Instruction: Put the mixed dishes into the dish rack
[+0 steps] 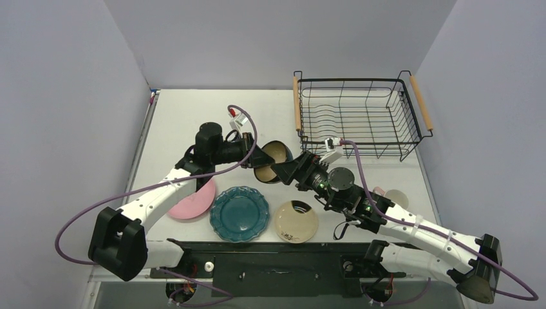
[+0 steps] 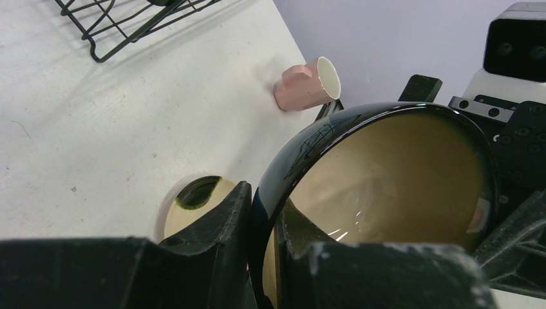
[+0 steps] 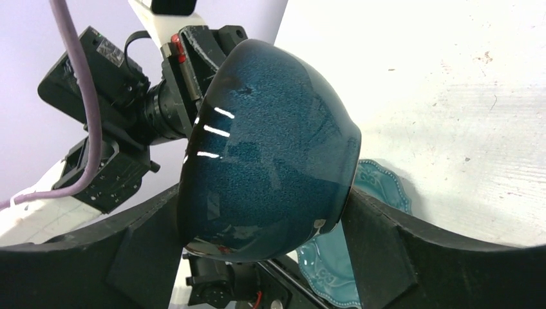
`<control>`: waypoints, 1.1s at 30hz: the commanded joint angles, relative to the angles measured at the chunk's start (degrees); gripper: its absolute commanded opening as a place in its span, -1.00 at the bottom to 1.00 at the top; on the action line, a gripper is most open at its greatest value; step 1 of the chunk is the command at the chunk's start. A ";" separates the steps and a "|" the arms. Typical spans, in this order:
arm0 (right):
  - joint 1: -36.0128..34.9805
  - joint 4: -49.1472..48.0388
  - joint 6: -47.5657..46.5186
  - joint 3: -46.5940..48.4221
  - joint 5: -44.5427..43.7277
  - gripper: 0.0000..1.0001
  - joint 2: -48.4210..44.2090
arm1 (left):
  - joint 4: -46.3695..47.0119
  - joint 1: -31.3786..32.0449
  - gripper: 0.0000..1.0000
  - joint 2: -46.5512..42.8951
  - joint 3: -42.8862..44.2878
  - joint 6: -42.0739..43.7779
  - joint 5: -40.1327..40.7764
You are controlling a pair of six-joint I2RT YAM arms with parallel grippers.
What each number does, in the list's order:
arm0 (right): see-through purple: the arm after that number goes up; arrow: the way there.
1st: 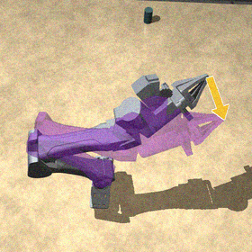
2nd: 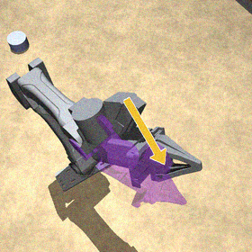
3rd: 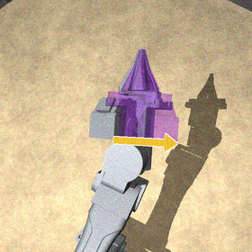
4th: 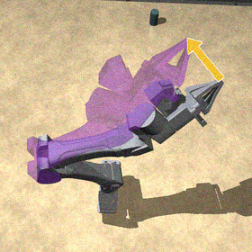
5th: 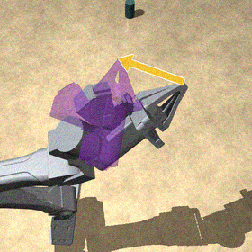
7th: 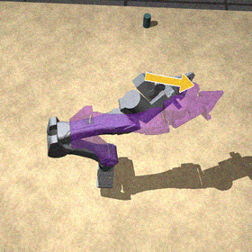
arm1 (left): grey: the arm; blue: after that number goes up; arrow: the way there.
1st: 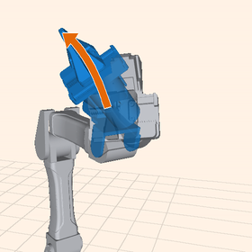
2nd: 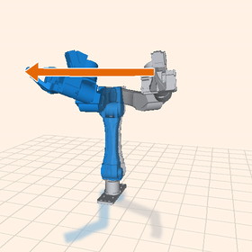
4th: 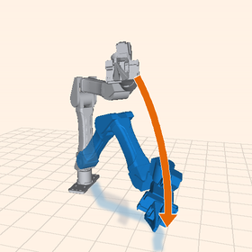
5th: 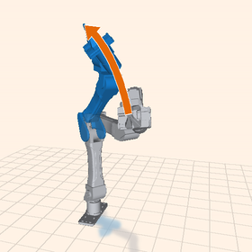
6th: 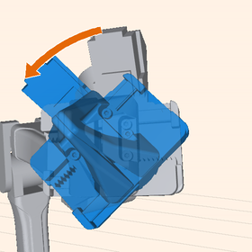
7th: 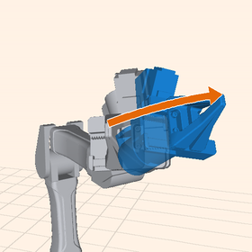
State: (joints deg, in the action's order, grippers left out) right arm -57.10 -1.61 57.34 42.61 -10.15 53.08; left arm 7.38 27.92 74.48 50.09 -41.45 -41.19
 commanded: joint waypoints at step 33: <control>2.70 -16.35 10.87 -5.04 -0.75 -1.00 1.33 | -5.47 1.52 -1.00 -2.57 6.28 4.96 4.79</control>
State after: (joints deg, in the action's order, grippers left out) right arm -55.40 -8.75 64.93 38.30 -11.40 54.92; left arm 1.30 28.42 73.36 51.35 -37.60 -35.92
